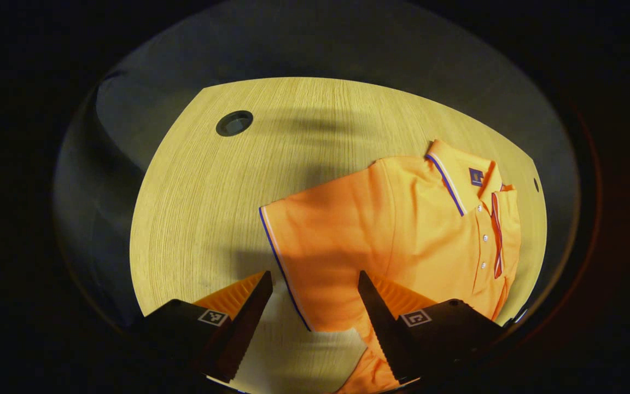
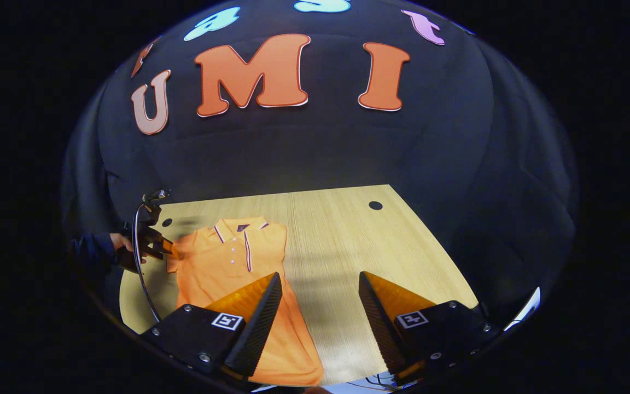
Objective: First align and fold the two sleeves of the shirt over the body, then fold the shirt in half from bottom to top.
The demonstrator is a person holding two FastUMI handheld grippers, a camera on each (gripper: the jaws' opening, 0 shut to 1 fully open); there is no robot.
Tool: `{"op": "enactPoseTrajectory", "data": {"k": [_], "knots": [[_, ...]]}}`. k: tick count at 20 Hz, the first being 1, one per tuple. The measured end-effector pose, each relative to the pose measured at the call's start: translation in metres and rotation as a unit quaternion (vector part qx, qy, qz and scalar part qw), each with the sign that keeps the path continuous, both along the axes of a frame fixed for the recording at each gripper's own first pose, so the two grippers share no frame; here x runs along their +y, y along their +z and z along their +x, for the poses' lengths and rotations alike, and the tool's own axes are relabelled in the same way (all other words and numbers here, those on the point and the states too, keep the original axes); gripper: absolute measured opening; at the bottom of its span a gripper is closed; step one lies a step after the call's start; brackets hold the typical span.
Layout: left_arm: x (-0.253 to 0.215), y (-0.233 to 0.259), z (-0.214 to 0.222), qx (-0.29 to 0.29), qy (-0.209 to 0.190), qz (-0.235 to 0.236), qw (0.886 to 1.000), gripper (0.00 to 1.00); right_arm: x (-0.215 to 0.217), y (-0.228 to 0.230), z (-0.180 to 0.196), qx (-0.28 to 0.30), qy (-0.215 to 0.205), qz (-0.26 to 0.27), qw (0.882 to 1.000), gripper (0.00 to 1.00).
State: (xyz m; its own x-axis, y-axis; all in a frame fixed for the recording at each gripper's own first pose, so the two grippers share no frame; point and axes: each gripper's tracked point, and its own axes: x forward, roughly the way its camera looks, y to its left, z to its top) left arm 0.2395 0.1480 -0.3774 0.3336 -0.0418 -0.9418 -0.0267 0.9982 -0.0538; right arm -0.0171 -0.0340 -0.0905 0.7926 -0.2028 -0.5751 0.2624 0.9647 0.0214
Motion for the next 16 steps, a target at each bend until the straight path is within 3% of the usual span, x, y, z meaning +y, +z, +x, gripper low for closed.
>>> {"op": "enactPoseTrajectory", "data": {"k": [3,5,8,12,16], "knots": [[0.003,-0.007,0.002,0.006,0.006,0.005,1.0,0.95,-0.011,-0.006,-0.017,0.005,-0.024,0.004,1.0,0.87],[-0.003,-0.006,0.005,0.004,-0.009,0.0,1.0,0.81,-0.015,-0.012,-0.026,0.01,-0.037,0.016,0.999,0.87],[-0.017,-0.003,0.0,0.009,-0.037,-0.016,0.999,0.14,-0.014,-0.018,-0.036,0.008,-0.049,0.03,0.998,0.87],[-0.024,0.031,0.012,-0.046,-0.068,-0.01,0.997,0.14,-0.014,-0.024,-0.043,0.014,-0.046,0.027,0.998,0.87],[-0.057,0.068,0.015,-0.085,-0.123,-0.015,0.989,0.14,-0.011,-0.024,-0.043,0.008,-0.041,0.034,0.999,0.87]]}}
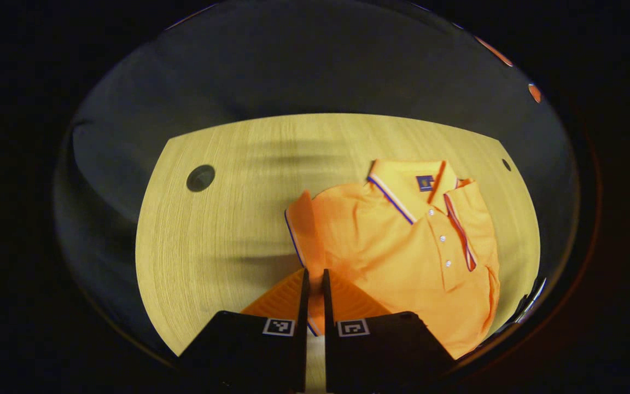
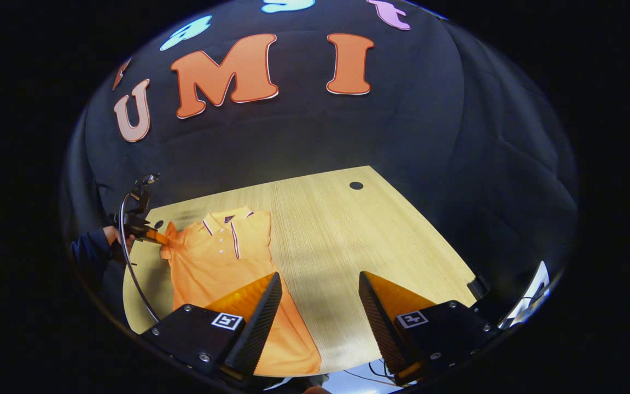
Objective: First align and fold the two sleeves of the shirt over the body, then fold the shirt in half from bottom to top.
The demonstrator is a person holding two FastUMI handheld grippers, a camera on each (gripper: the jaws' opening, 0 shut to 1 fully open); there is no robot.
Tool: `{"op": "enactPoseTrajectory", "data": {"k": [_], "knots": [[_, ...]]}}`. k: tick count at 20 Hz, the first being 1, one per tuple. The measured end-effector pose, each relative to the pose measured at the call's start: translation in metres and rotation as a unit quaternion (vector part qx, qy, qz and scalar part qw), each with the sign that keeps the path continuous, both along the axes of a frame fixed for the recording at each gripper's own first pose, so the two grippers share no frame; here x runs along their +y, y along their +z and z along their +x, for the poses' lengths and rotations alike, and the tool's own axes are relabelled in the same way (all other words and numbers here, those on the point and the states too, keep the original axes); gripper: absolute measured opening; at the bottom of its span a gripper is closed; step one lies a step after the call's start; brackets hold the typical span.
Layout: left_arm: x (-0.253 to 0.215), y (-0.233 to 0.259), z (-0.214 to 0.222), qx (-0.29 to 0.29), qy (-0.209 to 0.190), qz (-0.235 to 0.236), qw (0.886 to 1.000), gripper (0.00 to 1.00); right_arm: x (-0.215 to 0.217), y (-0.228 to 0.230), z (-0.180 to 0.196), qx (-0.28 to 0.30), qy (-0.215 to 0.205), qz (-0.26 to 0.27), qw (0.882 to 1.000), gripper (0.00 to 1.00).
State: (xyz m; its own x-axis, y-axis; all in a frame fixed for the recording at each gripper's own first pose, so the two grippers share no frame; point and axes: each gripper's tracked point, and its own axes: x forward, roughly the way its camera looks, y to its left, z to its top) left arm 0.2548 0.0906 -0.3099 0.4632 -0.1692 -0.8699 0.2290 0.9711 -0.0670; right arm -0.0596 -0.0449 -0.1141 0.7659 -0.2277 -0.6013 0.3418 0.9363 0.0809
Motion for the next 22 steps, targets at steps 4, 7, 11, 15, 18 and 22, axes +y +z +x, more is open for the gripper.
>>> {"op": "enactPoseTrajectory", "data": {"k": [4,7,11,15,18,22], "knots": [[-0.047,0.018,0.003,-0.026,-0.045,-0.011,0.999,0.14,-0.002,-0.002,-0.007,0.001,0.004,-0.006,1.0,0.87],[-0.09,0.027,0.0,-0.032,-0.075,-0.056,0.995,0.18,-0.003,-0.008,-0.017,0.005,-0.002,0.002,1.0,0.87],[-0.13,0.042,-0.017,-0.043,-0.107,-0.115,0.987,0.51,-0.009,-0.014,-0.03,0.011,-0.016,0.007,1.0,0.87],[-0.123,0.055,-0.025,-0.086,-0.114,-0.095,0.985,0.73,-0.015,-0.012,-0.035,0.001,-0.026,0.002,1.0,0.87],[-0.115,0.071,-0.037,-0.115,-0.095,-0.094,0.984,0.9,-0.016,-0.007,-0.031,-0.018,-0.017,-0.008,1.0,0.87],[-0.101,0.114,-0.064,-0.187,-0.071,-0.079,0.977,0.96,-0.015,0.007,-0.017,-0.056,0.012,-0.035,0.998,0.89]]}}
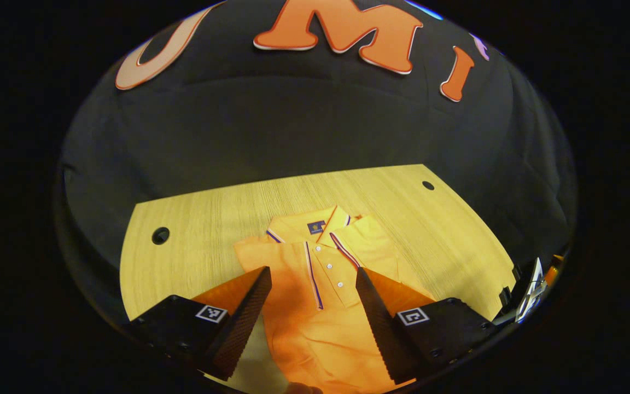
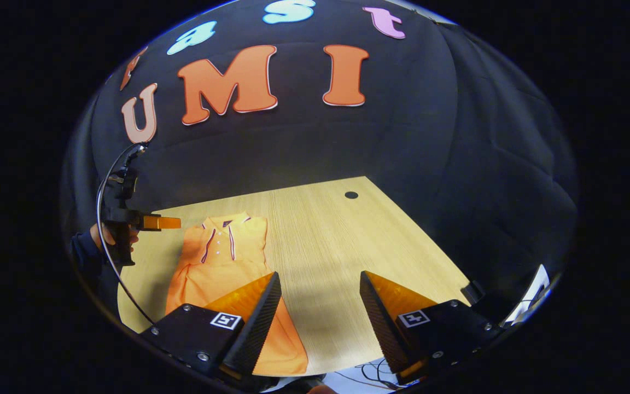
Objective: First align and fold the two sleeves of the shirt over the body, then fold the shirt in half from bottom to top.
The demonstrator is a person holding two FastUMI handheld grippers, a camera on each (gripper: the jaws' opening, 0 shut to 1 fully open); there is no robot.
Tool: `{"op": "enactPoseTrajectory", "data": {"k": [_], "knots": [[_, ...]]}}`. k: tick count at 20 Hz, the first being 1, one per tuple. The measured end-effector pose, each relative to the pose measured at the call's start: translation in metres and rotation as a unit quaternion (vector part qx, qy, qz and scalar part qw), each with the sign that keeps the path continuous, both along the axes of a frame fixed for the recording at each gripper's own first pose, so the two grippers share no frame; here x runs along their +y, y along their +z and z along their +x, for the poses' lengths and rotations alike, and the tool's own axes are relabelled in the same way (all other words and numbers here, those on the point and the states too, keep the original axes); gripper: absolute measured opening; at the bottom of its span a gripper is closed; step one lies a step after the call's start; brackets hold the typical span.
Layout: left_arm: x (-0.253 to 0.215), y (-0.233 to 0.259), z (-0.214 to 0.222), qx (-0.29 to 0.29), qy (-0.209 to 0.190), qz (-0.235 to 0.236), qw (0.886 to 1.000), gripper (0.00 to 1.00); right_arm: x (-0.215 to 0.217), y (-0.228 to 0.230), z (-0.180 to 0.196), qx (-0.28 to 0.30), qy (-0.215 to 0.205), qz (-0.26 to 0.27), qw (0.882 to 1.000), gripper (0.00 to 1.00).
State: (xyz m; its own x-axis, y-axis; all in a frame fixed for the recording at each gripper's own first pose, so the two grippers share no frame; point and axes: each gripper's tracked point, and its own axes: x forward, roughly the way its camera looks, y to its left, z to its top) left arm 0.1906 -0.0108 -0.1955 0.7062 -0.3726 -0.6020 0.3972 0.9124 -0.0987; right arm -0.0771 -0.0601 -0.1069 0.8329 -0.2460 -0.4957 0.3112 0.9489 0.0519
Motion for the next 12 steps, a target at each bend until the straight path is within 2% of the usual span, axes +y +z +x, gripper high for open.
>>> {"op": "enactPoseTrajectory", "data": {"k": [5,7,12], "knots": [[0.023,0.078,-0.048,-0.112,0.05,-0.019,0.992,0.99,0.021,0.037,0.021,-0.077,0.058,-0.031,0.995,0.94],[0.026,0.102,-0.064,-0.169,0.062,-0.039,0.983,0.99,0.029,0.049,0.024,-0.104,0.079,-0.052,0.99,0.95],[0.044,0.132,-0.106,-0.25,0.117,-0.045,0.96,0.98,0.056,0.064,0.03,-0.157,0.13,-0.073,0.976,0.94]]}}
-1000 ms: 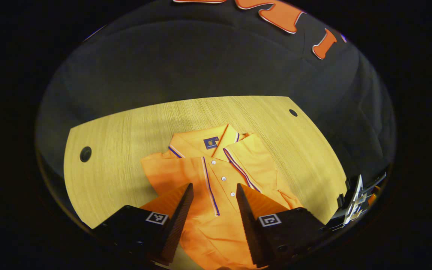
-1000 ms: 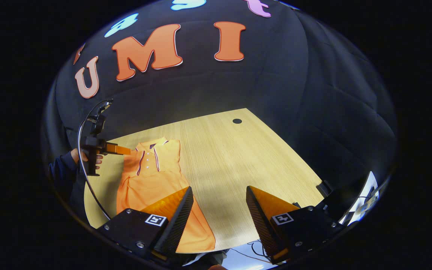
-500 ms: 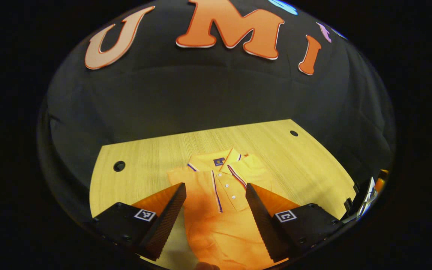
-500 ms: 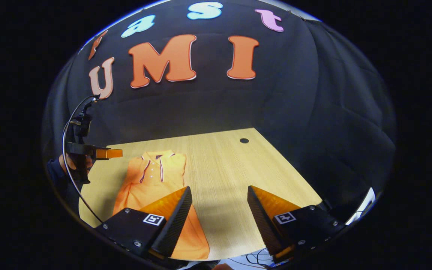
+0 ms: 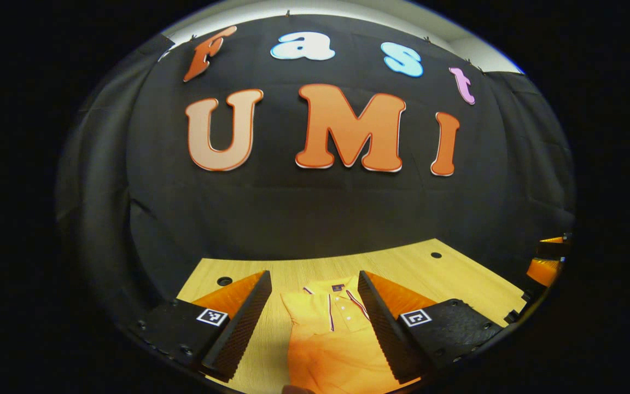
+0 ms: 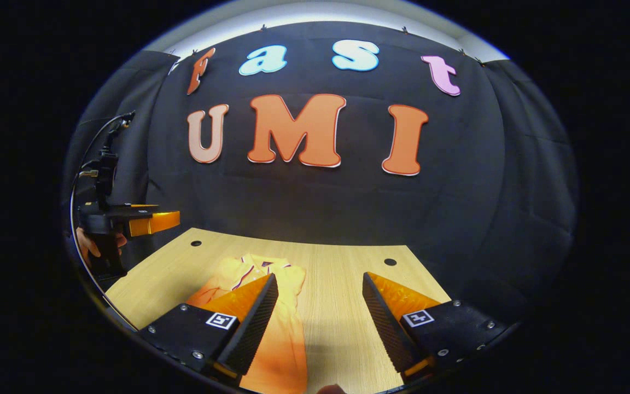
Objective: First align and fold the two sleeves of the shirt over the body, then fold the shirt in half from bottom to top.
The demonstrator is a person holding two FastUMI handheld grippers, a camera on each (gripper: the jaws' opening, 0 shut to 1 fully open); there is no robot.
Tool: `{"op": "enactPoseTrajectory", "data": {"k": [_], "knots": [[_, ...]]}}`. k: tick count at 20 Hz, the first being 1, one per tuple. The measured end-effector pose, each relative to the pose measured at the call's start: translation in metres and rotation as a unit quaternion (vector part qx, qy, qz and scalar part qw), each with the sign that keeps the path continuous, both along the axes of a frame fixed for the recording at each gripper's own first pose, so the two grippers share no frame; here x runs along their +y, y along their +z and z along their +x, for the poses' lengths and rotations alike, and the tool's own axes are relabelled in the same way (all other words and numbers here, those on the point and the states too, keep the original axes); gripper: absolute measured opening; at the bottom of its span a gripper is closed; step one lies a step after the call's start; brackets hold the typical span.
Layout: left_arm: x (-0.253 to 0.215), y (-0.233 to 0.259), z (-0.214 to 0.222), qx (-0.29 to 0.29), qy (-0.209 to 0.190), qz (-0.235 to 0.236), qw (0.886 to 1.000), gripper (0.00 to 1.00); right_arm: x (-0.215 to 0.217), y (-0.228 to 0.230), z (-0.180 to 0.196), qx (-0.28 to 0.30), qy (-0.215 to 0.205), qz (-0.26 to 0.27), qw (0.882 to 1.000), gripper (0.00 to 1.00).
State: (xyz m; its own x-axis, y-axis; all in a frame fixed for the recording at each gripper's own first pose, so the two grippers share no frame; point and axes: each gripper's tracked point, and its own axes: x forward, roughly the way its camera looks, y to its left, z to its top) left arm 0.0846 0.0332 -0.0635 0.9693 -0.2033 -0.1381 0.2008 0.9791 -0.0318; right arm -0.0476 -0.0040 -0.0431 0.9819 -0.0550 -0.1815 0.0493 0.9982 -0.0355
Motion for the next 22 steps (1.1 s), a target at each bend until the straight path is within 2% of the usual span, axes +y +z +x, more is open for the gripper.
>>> {"op": "enactPoseTrajectory", "data": {"k": [4,7,11,14,17,18,19,22], "knots": [[0.024,0.035,-0.045,-0.062,0.056,0.015,0.996,0.98,0.008,0.0,0.001,-0.025,0.019,0.012,0.999,0.95],[0.032,0.05,-0.084,-0.094,0.089,0.009,0.992,0.98,0.016,0.006,-0.006,-0.048,0.039,0.028,0.998,0.94],[0.027,0.054,-0.139,-0.12,0.099,-0.002,0.988,0.96,0.031,0.009,-0.014,-0.076,0.073,0.008,0.994,0.95],[0.014,0.021,-0.156,-0.076,0.09,0.007,0.993,0.96,0.036,-0.025,-0.017,-0.029,0.09,0.006,0.995,0.96],[0.015,-0.03,-0.161,0.0,0.084,0.02,0.996,0.98,0.038,-0.07,-0.026,0.035,0.103,0.01,0.994,0.96],[0.008,-0.05,-0.162,0.028,0.066,0.021,0.997,0.98,0.036,-0.084,-0.032,0.058,0.106,0.01,0.993,0.96],[0.003,-0.065,-0.166,0.053,0.052,0.026,0.997,0.98,0.034,-0.095,-0.038,0.074,0.108,0.012,0.991,0.96],[0.013,-0.098,-0.168,0.099,0.053,0.045,0.993,0.98,0.032,-0.124,-0.047,0.119,0.109,0.014,0.987,0.97]]}}
